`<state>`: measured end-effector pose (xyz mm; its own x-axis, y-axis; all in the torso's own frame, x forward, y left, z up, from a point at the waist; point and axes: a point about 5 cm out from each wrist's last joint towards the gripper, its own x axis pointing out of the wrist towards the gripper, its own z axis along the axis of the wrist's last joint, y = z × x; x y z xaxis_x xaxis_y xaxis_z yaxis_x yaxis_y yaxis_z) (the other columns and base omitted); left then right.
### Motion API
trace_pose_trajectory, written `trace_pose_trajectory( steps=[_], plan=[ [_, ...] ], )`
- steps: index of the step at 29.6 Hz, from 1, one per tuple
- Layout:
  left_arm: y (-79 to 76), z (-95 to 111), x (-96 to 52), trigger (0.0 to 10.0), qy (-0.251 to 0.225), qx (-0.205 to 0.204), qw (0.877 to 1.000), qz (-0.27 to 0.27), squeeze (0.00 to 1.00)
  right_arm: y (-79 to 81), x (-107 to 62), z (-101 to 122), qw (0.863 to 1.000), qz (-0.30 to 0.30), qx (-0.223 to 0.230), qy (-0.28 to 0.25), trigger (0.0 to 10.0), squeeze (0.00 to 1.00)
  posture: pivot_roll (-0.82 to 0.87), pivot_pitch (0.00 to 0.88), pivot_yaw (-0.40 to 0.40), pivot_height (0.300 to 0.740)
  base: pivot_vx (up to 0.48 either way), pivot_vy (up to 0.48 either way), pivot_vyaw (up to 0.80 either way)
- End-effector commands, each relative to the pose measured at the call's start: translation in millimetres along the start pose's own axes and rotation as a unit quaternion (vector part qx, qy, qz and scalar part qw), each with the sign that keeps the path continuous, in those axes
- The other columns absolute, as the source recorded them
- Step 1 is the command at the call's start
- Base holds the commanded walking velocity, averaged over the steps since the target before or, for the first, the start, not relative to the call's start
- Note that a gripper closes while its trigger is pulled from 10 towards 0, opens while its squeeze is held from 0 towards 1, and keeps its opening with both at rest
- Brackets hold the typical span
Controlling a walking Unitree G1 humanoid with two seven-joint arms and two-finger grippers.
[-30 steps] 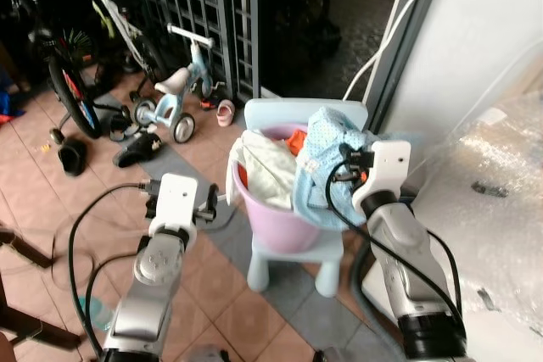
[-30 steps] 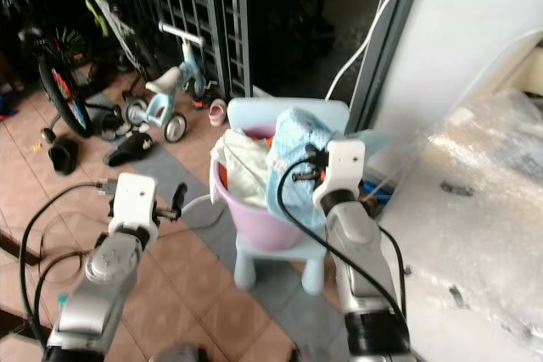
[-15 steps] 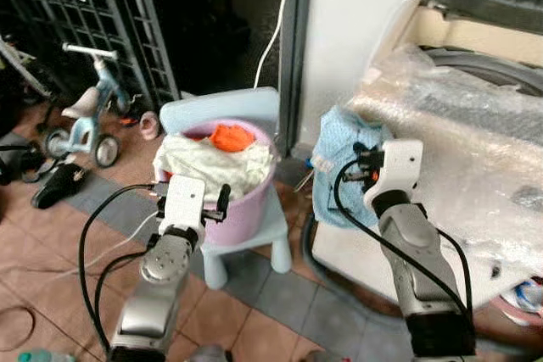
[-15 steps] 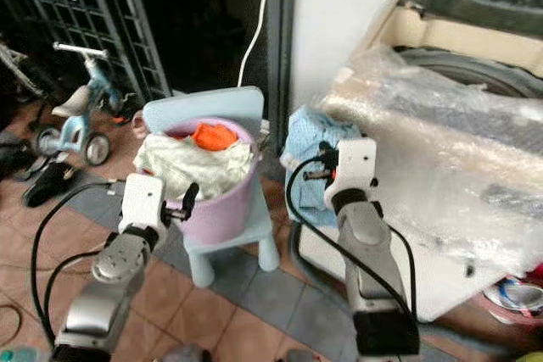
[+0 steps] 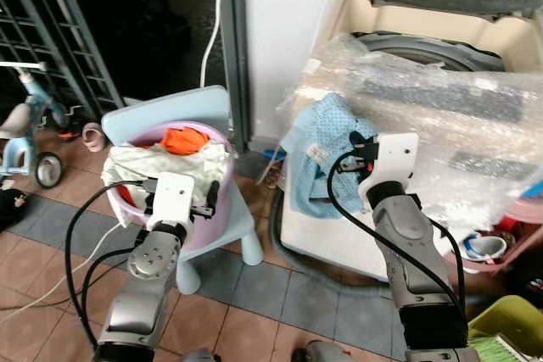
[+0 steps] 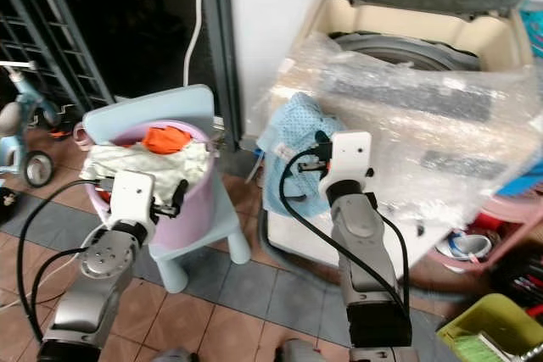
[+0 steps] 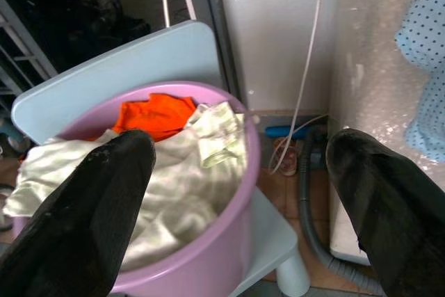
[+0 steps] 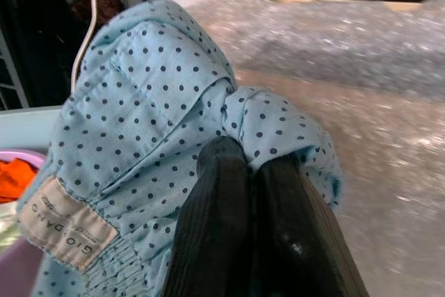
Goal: Clothes washing
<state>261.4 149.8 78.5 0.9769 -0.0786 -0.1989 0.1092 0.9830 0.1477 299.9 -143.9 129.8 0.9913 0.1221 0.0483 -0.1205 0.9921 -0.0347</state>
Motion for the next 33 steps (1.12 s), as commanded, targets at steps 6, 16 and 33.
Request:
trace_pose_trajectory(
  steps=[6,16,33],
  plan=[
    [-7.0,0,0.6,10.0,0.001,-0.003,1.000,-0.014,0.00,-5.3,-1.4,2,1.000,-0.012,-0.004,-0.007,10.0,0.00,-0.06,0.001,0.040,0.740,0.000,-0.149,-0.80],
    [-0.8,2,1.1,10.0,-0.007,-0.014,1.000,0.015,0.00,0.9,-0.3,13,0.998,0.046,-0.027,-0.037,10.0,0.00,-0.06,0.000,0.042,0.740,0.000,0.000,-0.12],
    [8.5,-2,2.3,10.0,0.009,-0.044,0.999,0.029,0.00,18.5,12.0,40,0.982,0.148,-0.075,-0.091,10.0,0.00,-0.06,0.000,0.041,0.740,0.292,0.000,0.00]
  ],
)
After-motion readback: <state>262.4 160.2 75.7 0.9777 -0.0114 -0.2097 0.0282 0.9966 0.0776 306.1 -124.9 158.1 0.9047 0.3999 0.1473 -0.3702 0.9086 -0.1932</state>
